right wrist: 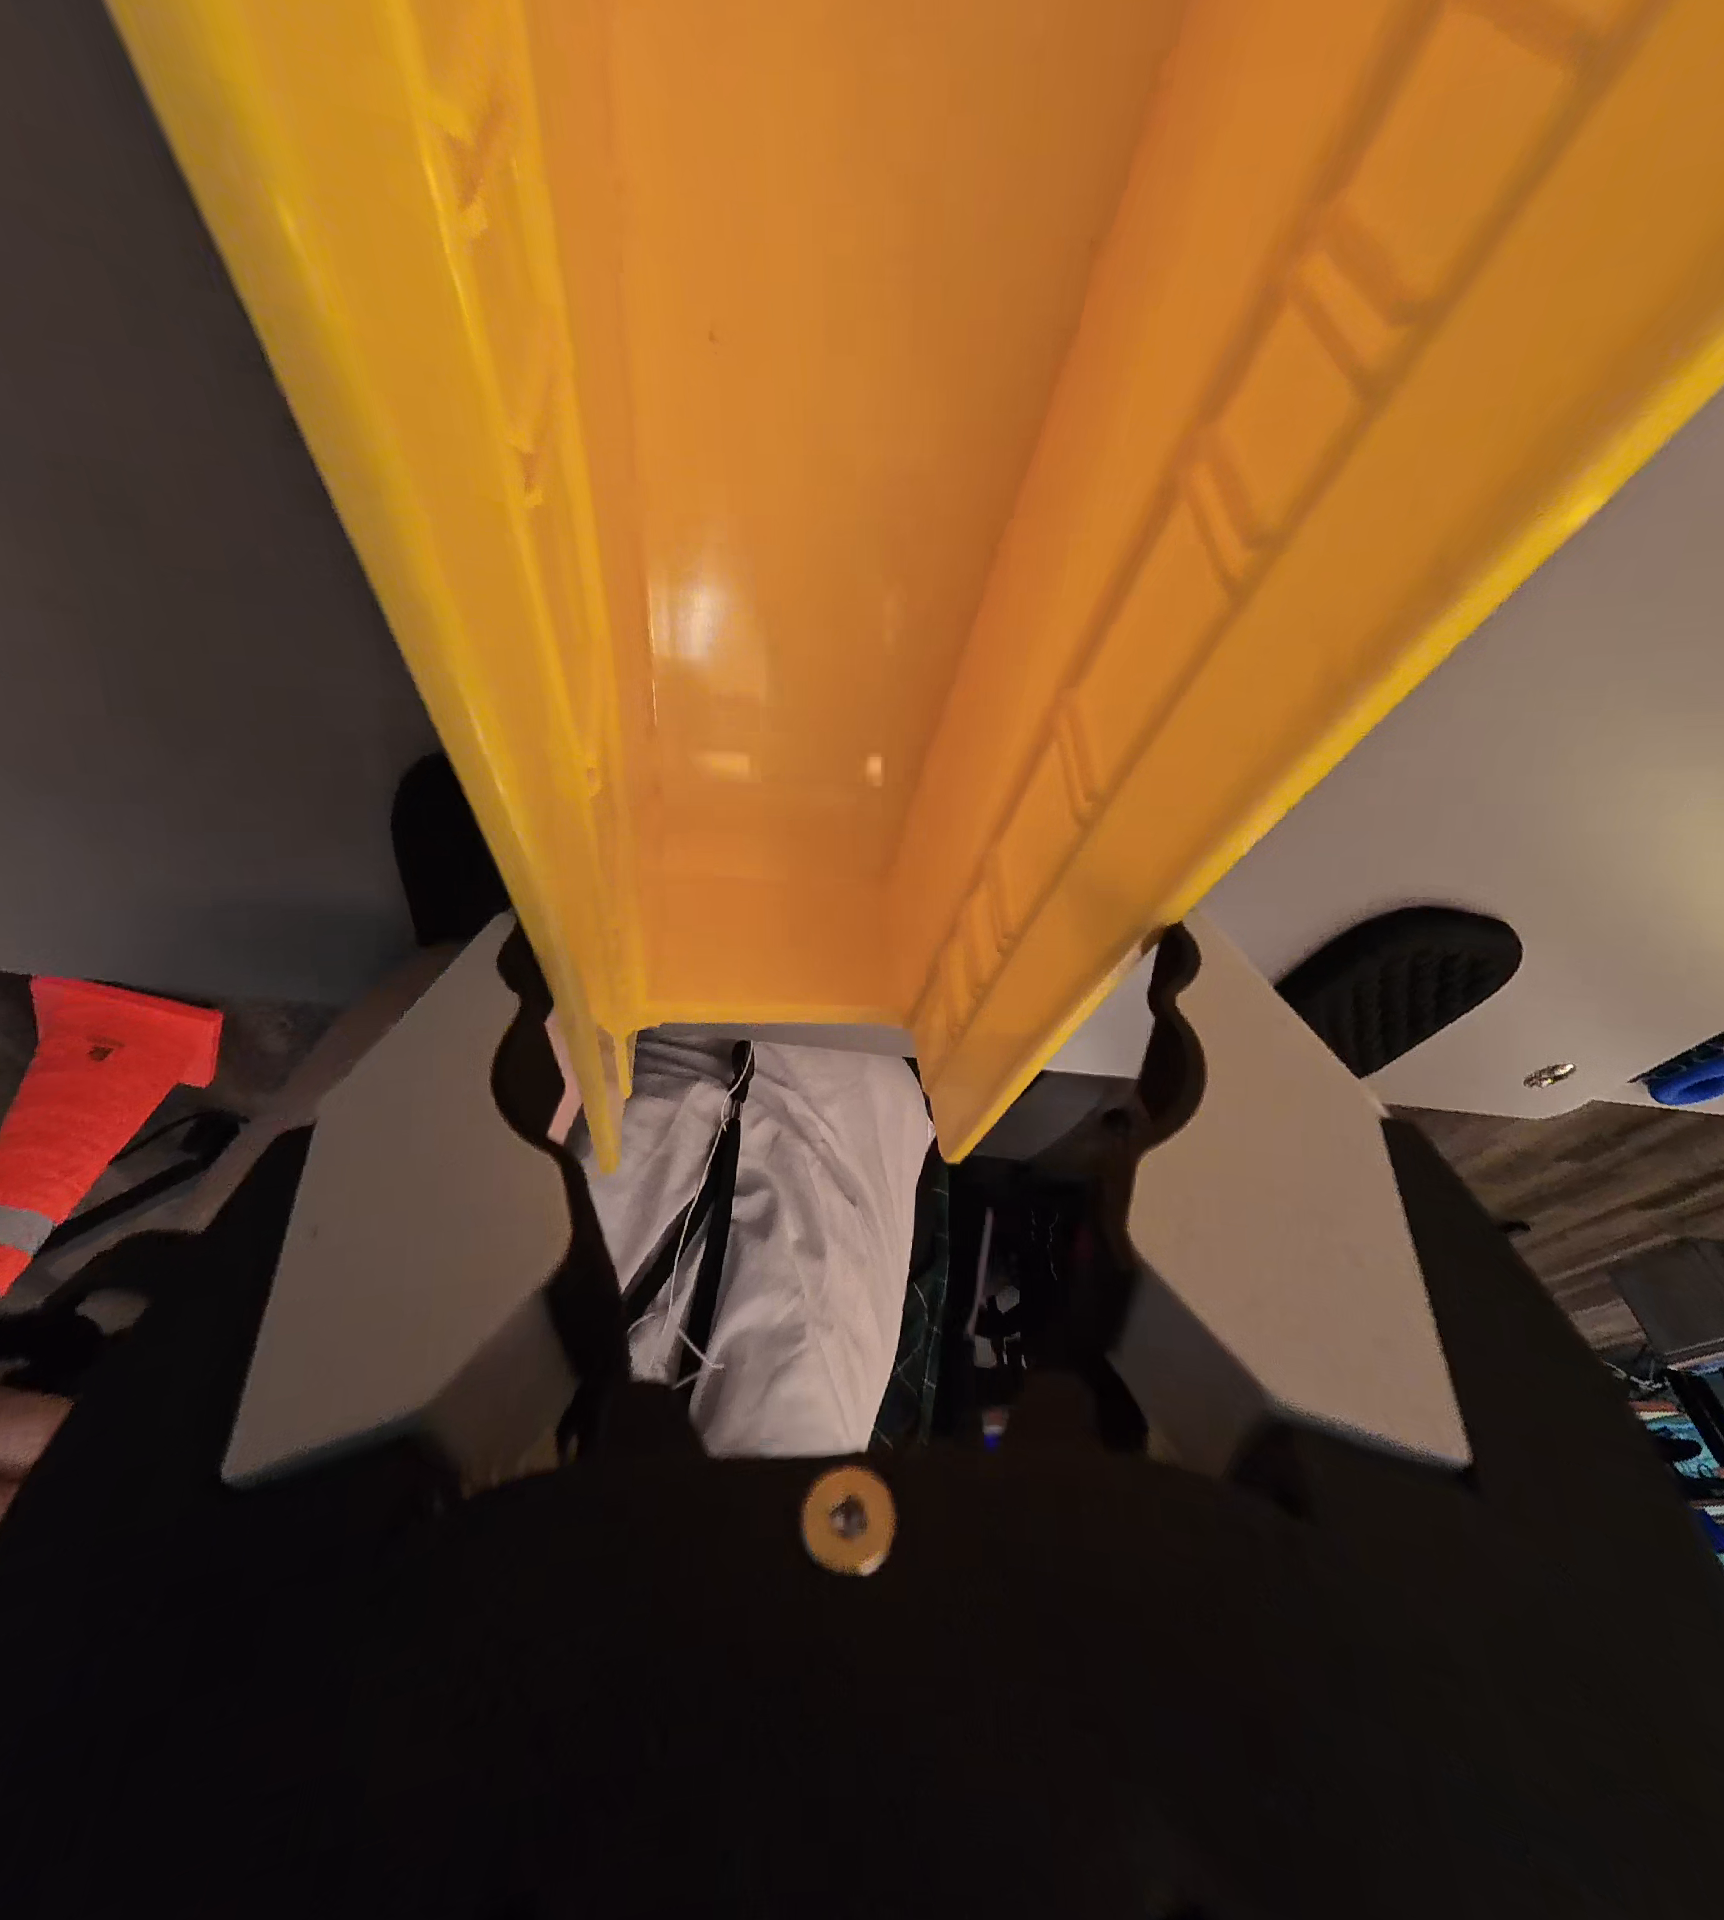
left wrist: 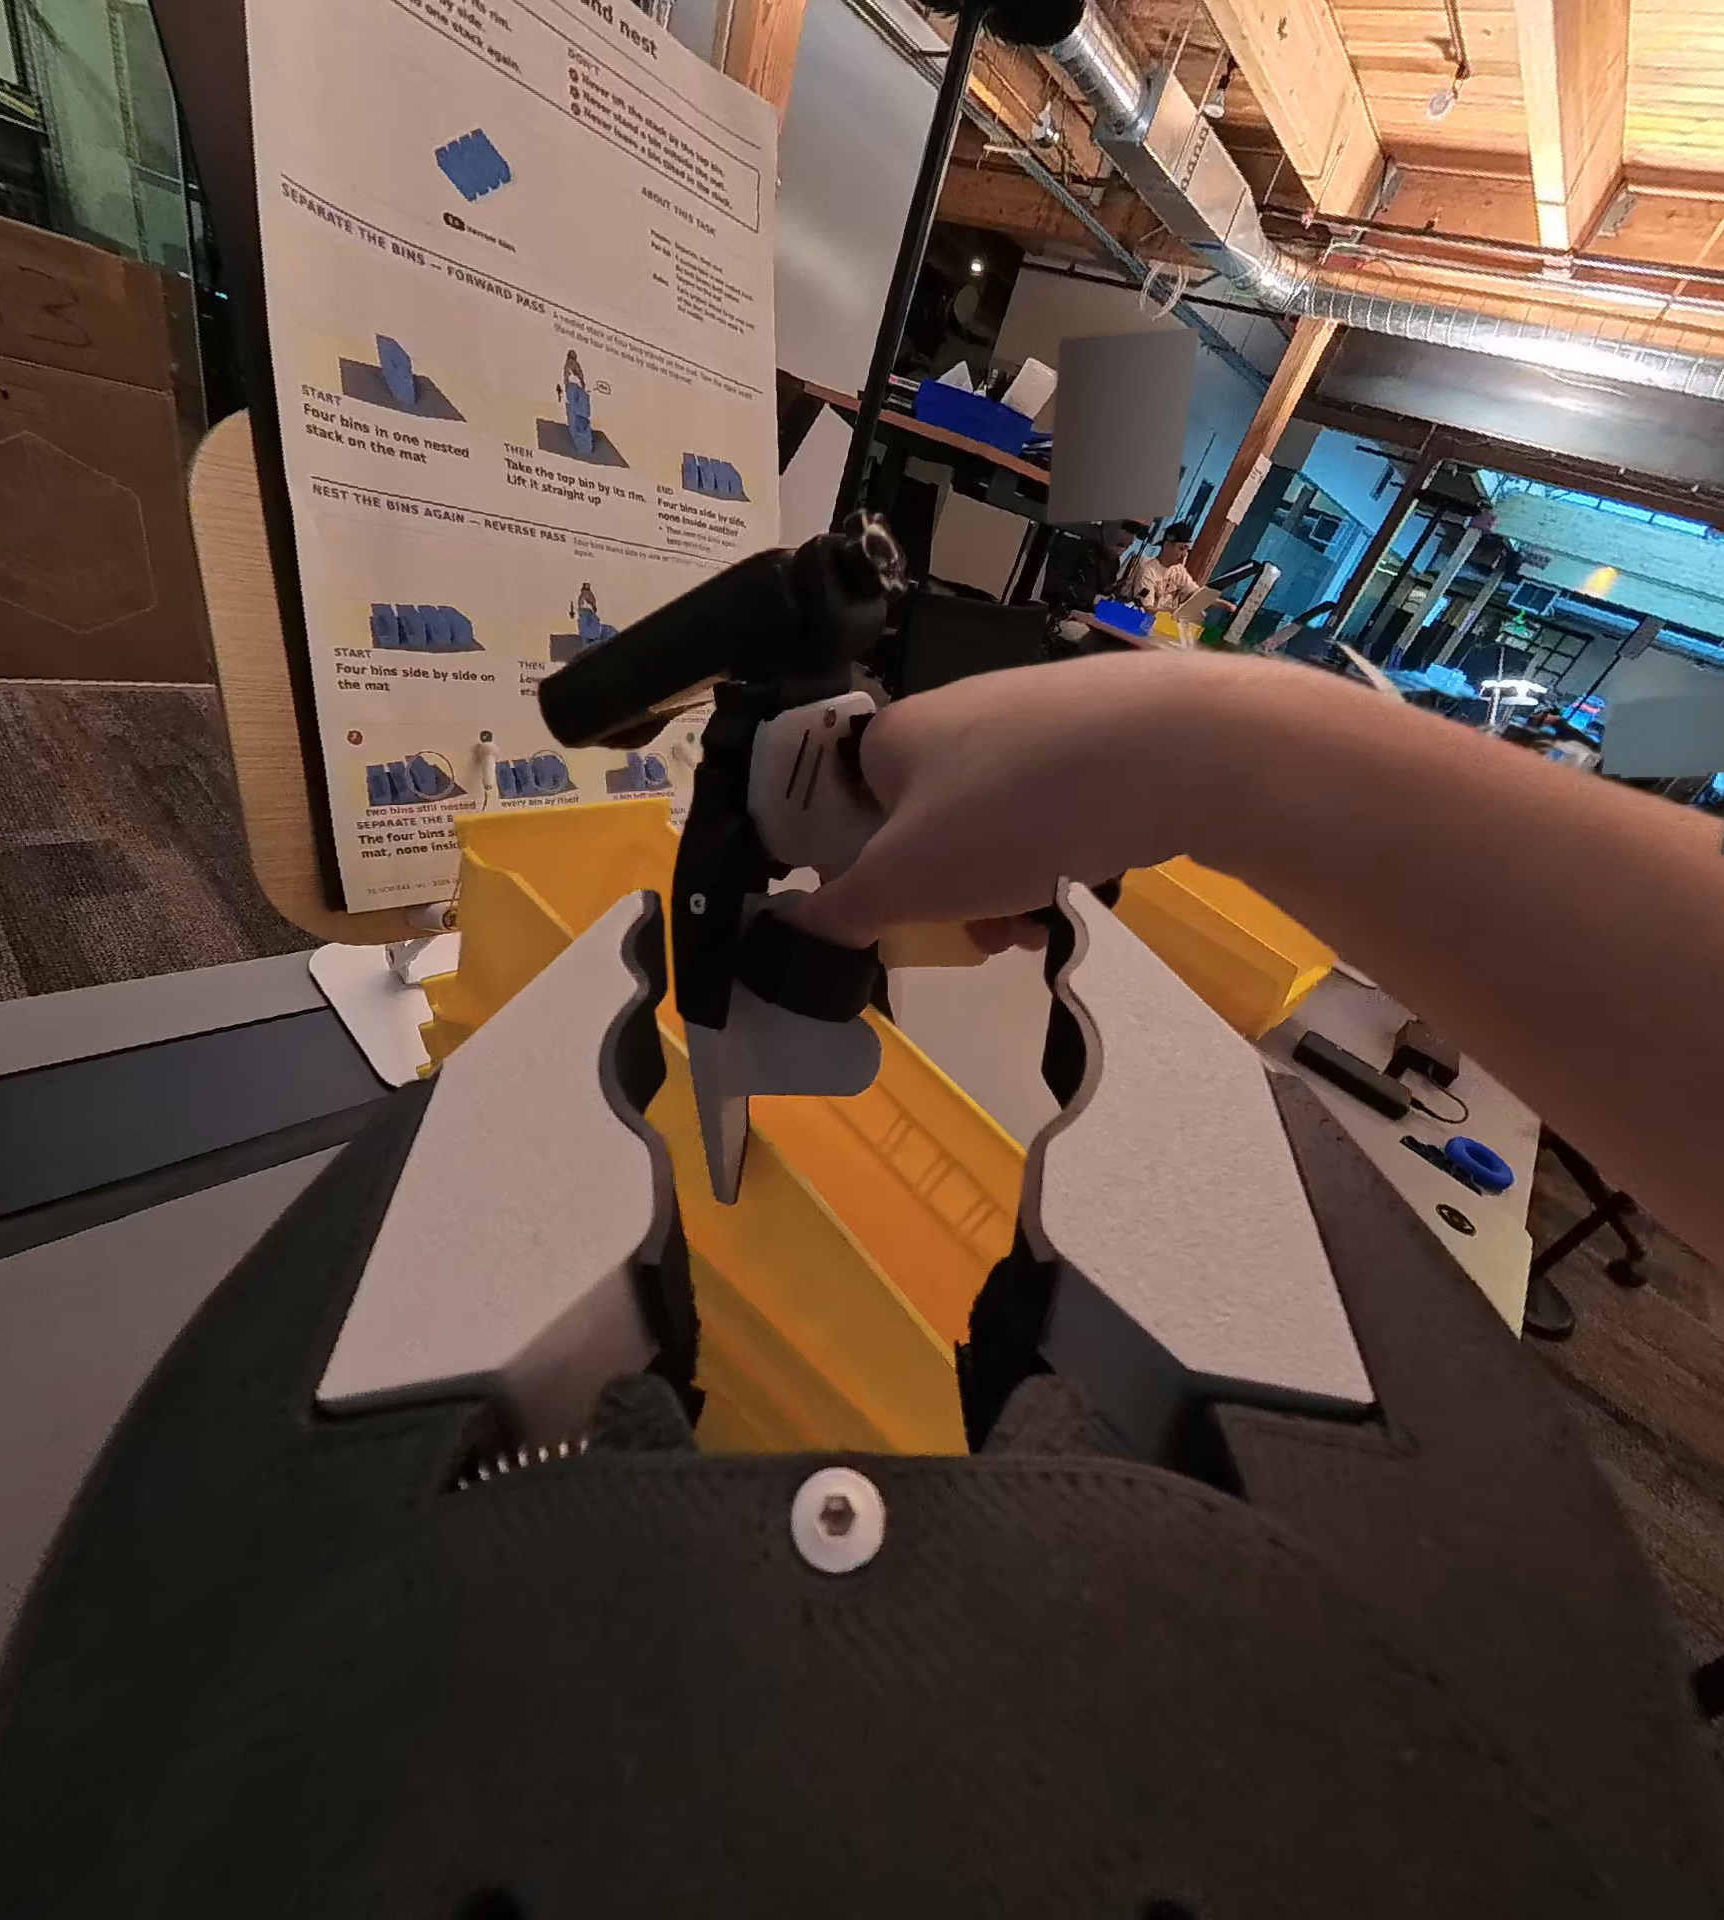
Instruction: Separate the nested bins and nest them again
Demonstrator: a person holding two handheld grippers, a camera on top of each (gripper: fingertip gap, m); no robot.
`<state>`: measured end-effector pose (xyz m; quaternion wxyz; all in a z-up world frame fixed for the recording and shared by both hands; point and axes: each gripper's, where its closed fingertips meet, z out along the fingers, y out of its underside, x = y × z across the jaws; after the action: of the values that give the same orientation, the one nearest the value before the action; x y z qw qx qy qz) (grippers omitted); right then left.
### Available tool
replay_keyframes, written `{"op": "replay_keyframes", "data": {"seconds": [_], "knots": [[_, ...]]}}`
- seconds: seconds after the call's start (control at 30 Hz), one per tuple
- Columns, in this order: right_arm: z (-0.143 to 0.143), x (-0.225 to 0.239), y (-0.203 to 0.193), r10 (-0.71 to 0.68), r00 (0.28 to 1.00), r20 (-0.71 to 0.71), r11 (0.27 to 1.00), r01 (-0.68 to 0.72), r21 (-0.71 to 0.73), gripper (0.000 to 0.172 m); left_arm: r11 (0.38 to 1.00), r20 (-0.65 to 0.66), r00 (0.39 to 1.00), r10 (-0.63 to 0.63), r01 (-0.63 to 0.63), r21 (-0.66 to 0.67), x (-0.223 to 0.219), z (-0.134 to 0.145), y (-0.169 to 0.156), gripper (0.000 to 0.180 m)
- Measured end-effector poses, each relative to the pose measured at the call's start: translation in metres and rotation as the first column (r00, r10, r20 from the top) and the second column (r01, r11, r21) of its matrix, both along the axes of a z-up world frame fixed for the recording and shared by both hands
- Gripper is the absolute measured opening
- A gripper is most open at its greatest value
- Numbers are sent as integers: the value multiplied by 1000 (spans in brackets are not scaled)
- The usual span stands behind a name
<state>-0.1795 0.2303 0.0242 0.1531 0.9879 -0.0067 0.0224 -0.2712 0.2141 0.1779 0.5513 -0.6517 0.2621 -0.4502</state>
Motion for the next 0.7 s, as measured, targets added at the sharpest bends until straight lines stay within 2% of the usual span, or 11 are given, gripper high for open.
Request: {"op": "replay_keyframes", "data": {"seconds": [0.33, 0.47, 0.7], "knots": [[38, 2, -10, 26, 999, -37, 1000, -26, -5, 116, 1000, 2, 1000, 10, -10, 15, 0, 3, -3, 73], [53, 10, -24, 31, 996, -88, 999, -34, -34, 115, 1000, 7, 1000, 14, -14, 24, -1, 5, -4, 73], [70, 35, -32, 23, 974, -226, 1000, -20, 13, 114, 1000, -10, 1000, 4, -3, 19, 4, 3, -5, 73]]}}
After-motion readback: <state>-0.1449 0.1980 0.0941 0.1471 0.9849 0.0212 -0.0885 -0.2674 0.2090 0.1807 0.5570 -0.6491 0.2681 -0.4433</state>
